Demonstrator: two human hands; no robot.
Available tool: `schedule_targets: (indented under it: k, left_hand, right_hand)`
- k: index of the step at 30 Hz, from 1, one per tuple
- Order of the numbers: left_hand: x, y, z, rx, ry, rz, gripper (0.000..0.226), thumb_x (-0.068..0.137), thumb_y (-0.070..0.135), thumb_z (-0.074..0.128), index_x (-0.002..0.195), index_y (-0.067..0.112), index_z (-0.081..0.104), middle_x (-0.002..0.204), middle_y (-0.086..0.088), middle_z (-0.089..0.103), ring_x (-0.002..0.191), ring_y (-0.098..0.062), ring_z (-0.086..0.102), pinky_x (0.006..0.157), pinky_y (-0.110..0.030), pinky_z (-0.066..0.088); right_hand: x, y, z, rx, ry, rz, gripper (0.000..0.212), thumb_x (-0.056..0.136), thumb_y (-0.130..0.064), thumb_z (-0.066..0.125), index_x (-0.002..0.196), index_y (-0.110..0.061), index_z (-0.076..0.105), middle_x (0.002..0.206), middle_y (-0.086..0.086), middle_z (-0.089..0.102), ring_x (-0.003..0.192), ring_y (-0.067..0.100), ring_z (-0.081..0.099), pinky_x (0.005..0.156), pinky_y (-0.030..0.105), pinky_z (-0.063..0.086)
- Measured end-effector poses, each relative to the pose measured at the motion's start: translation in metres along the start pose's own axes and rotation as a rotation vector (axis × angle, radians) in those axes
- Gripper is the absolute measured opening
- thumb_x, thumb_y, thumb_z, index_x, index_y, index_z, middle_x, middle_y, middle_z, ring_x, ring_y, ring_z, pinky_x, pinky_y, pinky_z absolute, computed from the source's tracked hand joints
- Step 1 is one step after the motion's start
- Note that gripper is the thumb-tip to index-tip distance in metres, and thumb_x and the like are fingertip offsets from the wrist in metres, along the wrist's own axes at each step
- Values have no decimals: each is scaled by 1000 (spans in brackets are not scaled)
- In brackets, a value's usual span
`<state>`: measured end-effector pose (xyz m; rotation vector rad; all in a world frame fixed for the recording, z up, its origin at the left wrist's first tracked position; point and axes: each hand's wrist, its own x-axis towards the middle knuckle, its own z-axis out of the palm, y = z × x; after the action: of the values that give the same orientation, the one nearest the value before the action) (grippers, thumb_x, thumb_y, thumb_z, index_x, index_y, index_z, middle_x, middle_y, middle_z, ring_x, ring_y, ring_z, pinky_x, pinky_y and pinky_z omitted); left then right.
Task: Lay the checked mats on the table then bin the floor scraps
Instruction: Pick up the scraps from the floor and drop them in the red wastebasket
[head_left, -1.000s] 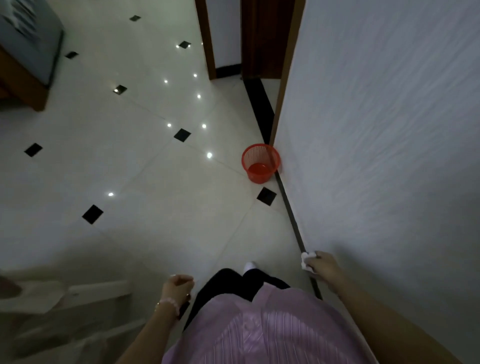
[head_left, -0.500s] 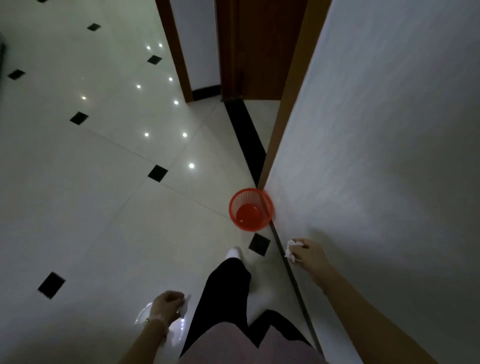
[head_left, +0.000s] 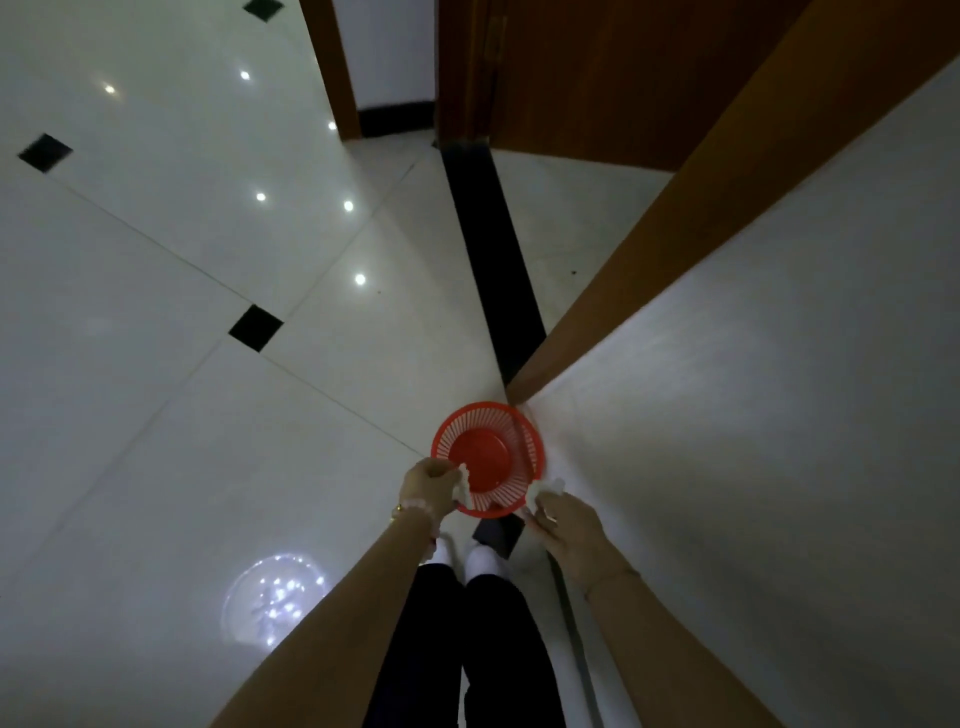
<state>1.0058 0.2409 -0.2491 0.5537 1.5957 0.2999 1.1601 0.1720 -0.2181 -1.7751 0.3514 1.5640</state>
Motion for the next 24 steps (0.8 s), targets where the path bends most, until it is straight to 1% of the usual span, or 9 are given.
schedule_targets:
  k: [2,5,6,8,11,13,16,21,24]
  left_hand:
    - [18,-1,9,8,-7,-1,34,88,11,59,121,2,55,114,-15,58,105,-29,54,98,-48,48]
    - [29,-8,8,48,21,9,36,88,11,57,124,3,53,115,-13,58,107,-28,53,94,-41,48]
    - [29,-11,2,51,34,11,32,89,9,56,120,4,55,111,-14,59,101,-27,54,87,-38,49]
    - [19,-18,-12,54,42,14,19,89,6,52,108,6,57,101,-14,61,91,-26,55,74,-33,49]
    - [-8,-28,-39,48,60,4,15,91,5,49,103,5,58,95,-14,64,85,-25,59,67,-29,48]
    - [-38,-34,-58,3,97,10,14,92,6,49,100,2,59,86,-12,64,83,-27,60,64,-28,48]
    - [-97,-43,-86,-84,160,9,11,91,7,50,89,1,60,76,-13,62,74,-27,58,62,-28,46]
    - [-197,-69,-123,-230,290,13,15,89,6,51,77,6,59,72,-12,60,70,-25,57,62,-28,46]
    - [-246,-98,-134,-300,368,19,15,90,9,50,77,8,59,73,-10,62,69,-23,58,61,-27,45]
  right_hand:
    - [11,-3,0,18,-56,31,21,95,-6,48,115,-2,53,118,18,56,107,29,54,83,32,49]
    - [24,-2,-7,-114,-24,50,35,95,-9,49,130,0,46,119,17,54,123,34,49,101,40,41]
    - [29,-1,-10,-157,22,65,34,94,-9,51,126,0,49,116,18,56,121,34,51,100,40,41]
    - [30,3,-15,-234,81,103,29,91,-8,56,118,3,54,107,18,61,106,33,58,84,36,49]
    - [19,10,-27,-402,106,112,14,88,-6,58,99,2,61,99,21,64,93,31,60,65,30,49]
    - [-2,14,-34,-506,89,54,4,88,-3,57,88,-1,61,88,19,63,84,31,61,64,28,49]
    - [-43,14,-39,-703,31,-65,10,91,-5,54,87,-1,61,73,12,64,69,24,62,62,27,50]
    - [-107,17,-38,-985,-99,-153,15,89,-5,51,78,-2,60,68,12,64,62,23,60,57,26,47]
    - [-130,20,-43,-1165,-217,-158,14,89,-6,51,83,1,62,69,13,64,64,25,60,66,34,51]
